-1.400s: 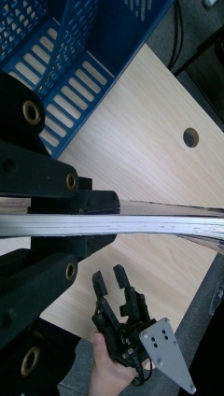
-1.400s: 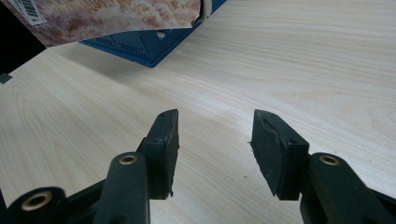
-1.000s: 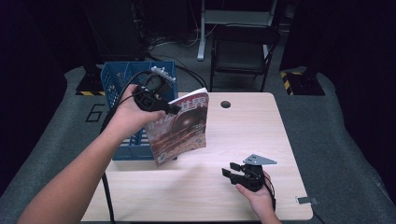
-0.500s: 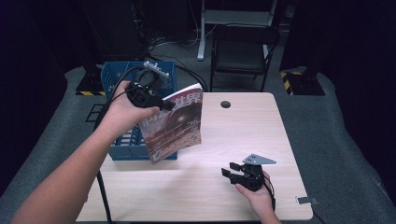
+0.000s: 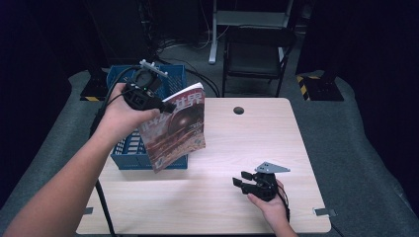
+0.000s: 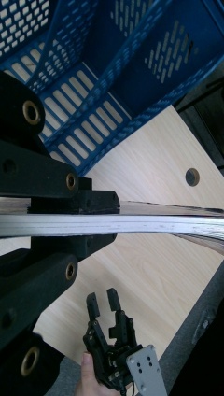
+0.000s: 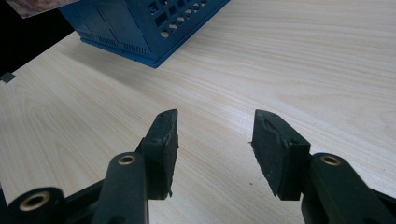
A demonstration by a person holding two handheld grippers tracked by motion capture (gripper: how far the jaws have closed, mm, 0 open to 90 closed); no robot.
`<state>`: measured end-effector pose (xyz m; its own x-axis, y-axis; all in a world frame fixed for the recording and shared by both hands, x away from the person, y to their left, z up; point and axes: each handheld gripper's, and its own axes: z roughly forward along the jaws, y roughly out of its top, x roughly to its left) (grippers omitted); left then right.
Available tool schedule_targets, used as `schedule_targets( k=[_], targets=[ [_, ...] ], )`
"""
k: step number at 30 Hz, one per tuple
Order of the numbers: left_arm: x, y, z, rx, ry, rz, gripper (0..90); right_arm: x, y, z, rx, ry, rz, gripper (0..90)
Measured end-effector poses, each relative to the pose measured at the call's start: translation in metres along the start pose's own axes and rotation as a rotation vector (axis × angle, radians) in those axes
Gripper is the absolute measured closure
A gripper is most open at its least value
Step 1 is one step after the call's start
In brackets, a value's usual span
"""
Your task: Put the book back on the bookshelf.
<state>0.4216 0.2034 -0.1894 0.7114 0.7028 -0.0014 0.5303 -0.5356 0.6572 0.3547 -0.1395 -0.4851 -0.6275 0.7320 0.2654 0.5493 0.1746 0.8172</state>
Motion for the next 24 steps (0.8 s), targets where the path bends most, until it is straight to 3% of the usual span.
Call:
schedule_targets(
  k=[24],
  targets=[
    [0.045, -0.018, -0.02, -0.003, 0.093, -0.132, 83.9, 0.0, 0.002, 0.003, 0.008, 0.01, 0.021, 49.5]
  ],
)
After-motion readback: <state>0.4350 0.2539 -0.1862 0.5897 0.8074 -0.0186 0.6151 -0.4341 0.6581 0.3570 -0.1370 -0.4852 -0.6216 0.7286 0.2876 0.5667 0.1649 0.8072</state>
